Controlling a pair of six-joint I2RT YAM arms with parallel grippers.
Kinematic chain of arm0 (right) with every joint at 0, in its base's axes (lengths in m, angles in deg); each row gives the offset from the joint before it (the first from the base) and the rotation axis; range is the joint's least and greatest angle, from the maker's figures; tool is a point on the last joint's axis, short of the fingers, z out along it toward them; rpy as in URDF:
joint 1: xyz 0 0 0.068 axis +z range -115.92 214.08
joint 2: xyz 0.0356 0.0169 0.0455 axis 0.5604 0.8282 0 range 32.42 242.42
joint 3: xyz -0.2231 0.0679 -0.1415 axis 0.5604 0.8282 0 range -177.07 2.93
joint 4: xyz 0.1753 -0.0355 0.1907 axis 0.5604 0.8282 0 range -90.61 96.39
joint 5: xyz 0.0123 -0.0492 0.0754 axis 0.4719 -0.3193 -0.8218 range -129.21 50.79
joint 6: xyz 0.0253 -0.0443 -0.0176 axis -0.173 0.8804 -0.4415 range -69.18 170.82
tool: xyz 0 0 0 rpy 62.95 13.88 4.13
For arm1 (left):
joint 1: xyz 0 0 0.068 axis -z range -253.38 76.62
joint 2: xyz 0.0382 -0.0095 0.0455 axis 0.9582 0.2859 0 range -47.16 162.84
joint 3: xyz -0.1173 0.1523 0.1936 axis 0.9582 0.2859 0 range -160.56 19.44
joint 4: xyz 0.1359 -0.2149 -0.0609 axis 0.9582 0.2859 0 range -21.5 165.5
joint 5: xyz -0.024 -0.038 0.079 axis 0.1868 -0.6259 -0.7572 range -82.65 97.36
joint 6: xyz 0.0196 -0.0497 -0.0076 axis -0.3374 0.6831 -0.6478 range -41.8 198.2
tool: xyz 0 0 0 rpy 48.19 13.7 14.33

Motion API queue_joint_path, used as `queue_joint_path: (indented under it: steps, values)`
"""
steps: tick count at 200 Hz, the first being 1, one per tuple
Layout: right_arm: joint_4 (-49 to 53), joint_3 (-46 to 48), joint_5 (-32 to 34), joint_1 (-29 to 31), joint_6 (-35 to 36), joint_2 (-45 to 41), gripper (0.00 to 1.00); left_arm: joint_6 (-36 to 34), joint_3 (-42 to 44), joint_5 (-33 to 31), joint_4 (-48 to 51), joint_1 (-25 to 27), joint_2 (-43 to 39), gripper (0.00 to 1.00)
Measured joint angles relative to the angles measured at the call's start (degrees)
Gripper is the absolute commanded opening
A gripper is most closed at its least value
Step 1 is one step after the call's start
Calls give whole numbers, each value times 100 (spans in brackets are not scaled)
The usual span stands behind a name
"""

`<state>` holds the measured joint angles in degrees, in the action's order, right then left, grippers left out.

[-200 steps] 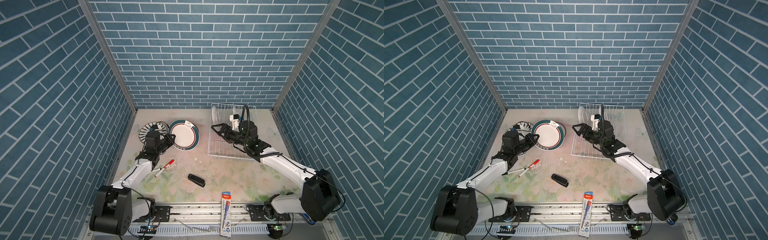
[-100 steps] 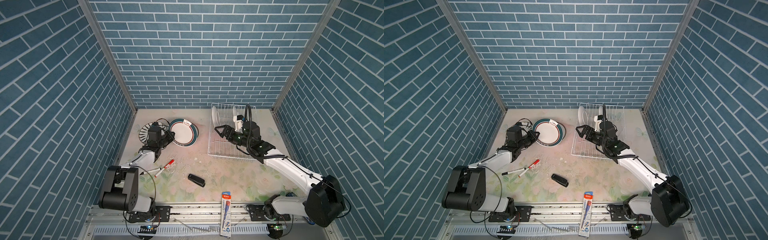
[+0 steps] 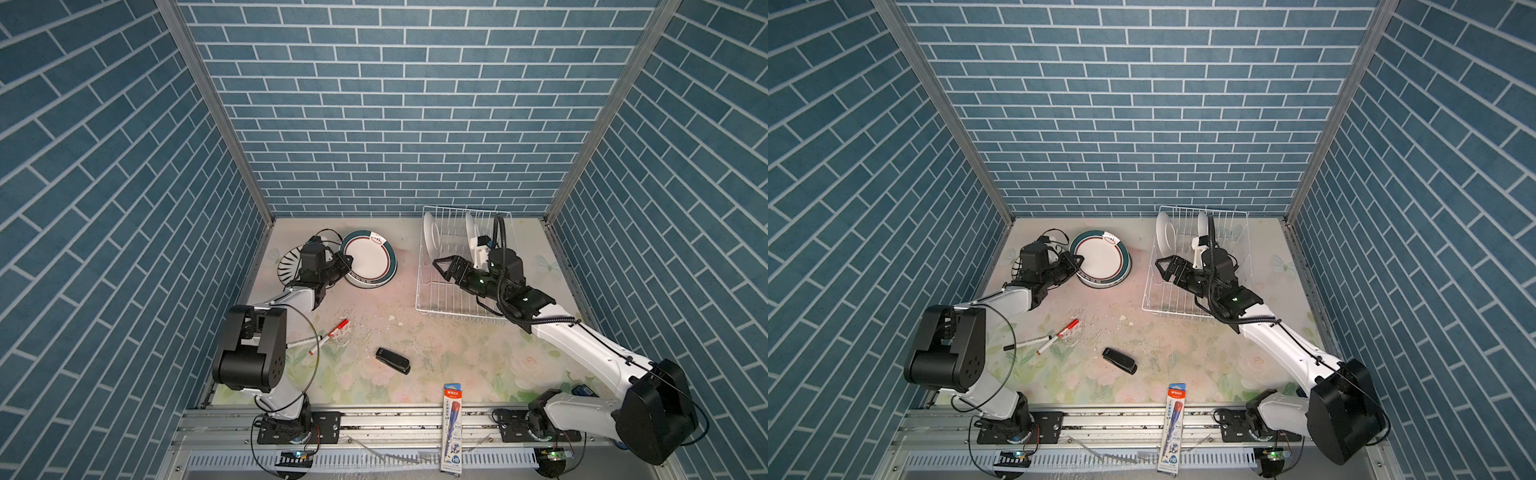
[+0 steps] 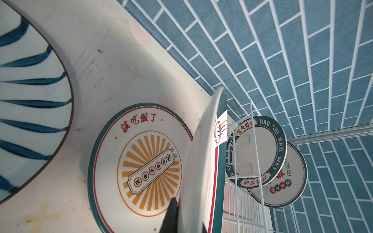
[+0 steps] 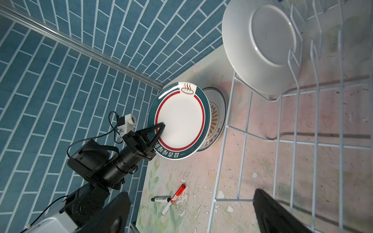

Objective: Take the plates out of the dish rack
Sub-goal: 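Open the right gripper and draw it back while the left gripper carries the plate away, then lower the green-rimmed plate onto the table beside the striped plate with the left gripper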

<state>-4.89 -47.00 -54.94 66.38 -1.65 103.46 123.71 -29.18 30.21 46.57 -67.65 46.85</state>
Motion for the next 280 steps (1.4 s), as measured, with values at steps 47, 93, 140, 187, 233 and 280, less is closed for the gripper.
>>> queue_joint_path:
  steps: [47, 93, 140, 187, 233, 280]
  values:
    - [70, 28, 9, 0, 2, -24, 96, -76, -142, 153, -107, -44, 299, 0]
    - [92, 39, 11, 0, 2, -72, 96, -131, -321, 190, -168, -111, 570, 0]
    - [98, 197, 39, 0, 2, -166, 96, -136, -479, 240, -214, -162, 844, 0]
    - [98, 326, 87, 0, 2, -262, 96, -103, -505, 317, -299, -164, 1036, 0]
    - [92, 330, 98, 0, 2, -352, 96, -101, -505, 308, -321, -164, 1060, 1]
    - [92, 330, 103, 0, 2, -352, 96, -122, -505, 289, -306, -175, 1091, 4]
